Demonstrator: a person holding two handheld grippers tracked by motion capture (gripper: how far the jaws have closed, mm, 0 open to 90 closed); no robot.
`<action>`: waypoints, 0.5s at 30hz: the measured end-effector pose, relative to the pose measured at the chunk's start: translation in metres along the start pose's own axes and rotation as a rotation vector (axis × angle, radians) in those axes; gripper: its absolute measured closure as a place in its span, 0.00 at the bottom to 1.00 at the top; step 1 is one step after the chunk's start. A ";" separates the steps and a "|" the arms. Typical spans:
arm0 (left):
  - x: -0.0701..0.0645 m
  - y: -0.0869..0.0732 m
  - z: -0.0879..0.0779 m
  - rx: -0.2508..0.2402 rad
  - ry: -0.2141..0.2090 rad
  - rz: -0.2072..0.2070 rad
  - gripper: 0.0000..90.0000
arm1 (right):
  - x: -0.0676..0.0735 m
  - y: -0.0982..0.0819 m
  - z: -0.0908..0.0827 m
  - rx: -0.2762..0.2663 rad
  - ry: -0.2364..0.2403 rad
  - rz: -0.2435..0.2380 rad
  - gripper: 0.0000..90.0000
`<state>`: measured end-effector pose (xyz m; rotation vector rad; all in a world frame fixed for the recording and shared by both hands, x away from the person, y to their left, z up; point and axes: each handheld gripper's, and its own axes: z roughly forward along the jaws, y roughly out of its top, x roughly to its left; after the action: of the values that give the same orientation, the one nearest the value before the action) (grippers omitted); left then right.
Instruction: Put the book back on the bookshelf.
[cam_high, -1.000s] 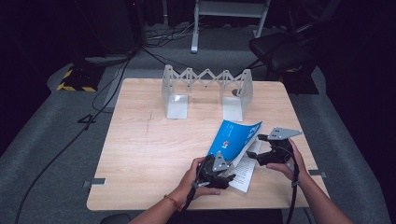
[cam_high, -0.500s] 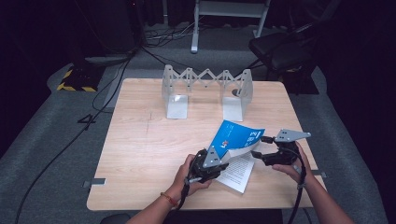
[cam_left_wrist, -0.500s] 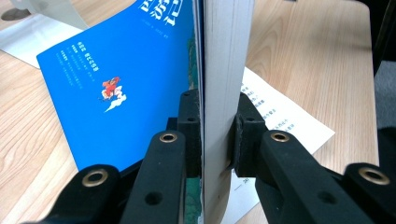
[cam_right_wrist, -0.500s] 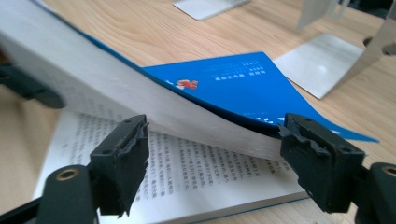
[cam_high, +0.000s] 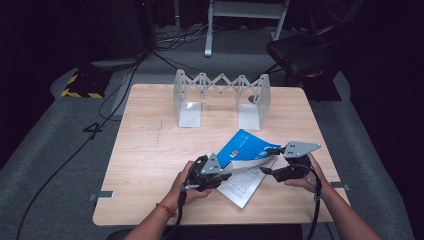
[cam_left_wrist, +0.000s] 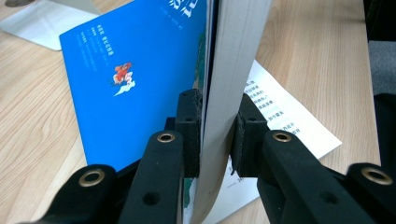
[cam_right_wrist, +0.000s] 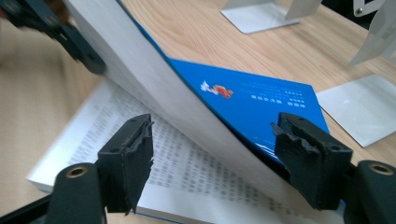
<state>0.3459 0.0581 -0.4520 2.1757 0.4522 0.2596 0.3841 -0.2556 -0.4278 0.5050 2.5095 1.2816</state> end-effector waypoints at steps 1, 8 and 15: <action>0.001 -0.002 -0.002 -0.002 0.003 -0.006 0.84 | -0.001 0.000 0.003 0.007 0.009 0.001 0.32; 0.005 -0.008 -0.010 0.010 0.006 -0.007 0.83 | -0.010 -0.008 0.020 0.067 0.002 -0.034 0.36; 0.012 -0.018 -0.021 0.021 0.010 -0.029 0.81 | -0.015 -0.015 0.028 0.097 0.016 -0.146 0.57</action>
<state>0.3456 0.0879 -0.4537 2.1874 0.4941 0.2503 0.4062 -0.2502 -0.4543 0.3261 2.5783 1.1195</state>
